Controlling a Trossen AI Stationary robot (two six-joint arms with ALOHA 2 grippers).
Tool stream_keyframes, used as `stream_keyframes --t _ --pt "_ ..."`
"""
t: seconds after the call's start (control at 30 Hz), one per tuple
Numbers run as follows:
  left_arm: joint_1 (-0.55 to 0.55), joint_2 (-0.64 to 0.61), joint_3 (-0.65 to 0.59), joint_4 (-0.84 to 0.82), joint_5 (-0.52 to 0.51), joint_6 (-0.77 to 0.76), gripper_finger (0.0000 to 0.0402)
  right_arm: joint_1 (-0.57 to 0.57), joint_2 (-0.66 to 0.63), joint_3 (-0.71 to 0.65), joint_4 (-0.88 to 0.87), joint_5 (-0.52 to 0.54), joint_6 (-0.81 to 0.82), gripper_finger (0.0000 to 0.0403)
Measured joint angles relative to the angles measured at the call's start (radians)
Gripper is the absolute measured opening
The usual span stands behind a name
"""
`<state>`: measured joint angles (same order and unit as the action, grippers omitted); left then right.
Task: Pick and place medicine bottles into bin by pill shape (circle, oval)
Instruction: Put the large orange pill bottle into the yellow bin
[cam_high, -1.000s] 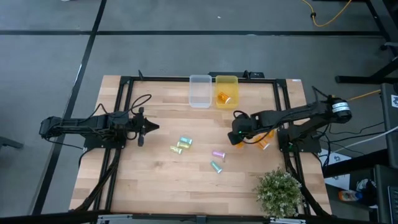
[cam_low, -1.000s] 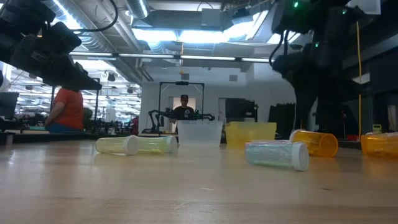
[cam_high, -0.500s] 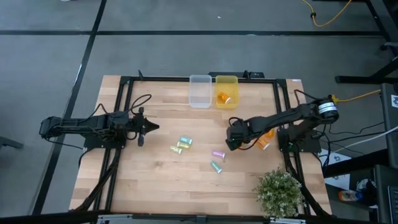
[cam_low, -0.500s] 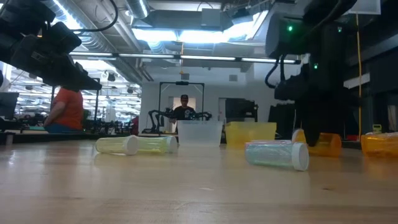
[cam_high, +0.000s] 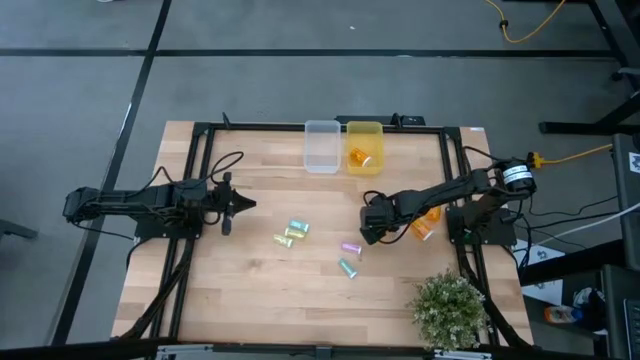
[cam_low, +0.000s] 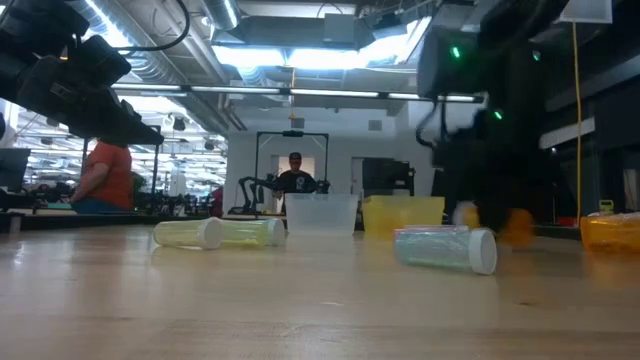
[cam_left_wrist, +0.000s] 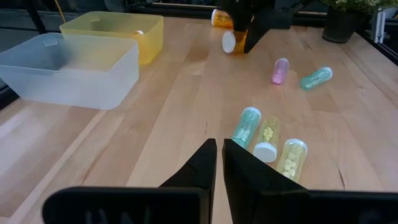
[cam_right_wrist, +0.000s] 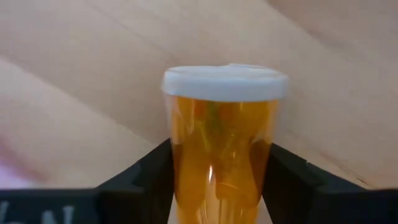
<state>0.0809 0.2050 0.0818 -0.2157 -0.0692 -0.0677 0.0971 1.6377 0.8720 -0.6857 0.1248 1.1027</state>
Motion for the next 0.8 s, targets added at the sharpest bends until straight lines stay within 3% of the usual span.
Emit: stream_keyframes --t 0.13,0.3,0.37,0.63,0.8 --pt "0.000 0.000 0.000 0.000 0.000 0.000 0.0023 -0.001 -0.017 0.054 0.013 0.086 -0.106 0.0176" --pt "0.000 0.000 0.000 0.000 -0.001 0.000 0.0023 -0.058 -0.039 0.142 0.017 0.306 -0.226 0.0182" --pt "0.000 0.000 0.000 0.000 0.000 0.000 0.0023 -0.101 -0.039 0.182 0.014 0.346 -0.278 0.0183" --pt "0.000 0.000 0.000 0.000 -0.001 0.000 0.0023 -0.304 -0.041 0.260 0.175 0.331 -0.541 0.0183" --pt "0.000 0.000 0.000 0.000 -0.001 0.000 0.0023 -0.419 -0.037 0.259 0.197 0.312 -0.561 0.0184"
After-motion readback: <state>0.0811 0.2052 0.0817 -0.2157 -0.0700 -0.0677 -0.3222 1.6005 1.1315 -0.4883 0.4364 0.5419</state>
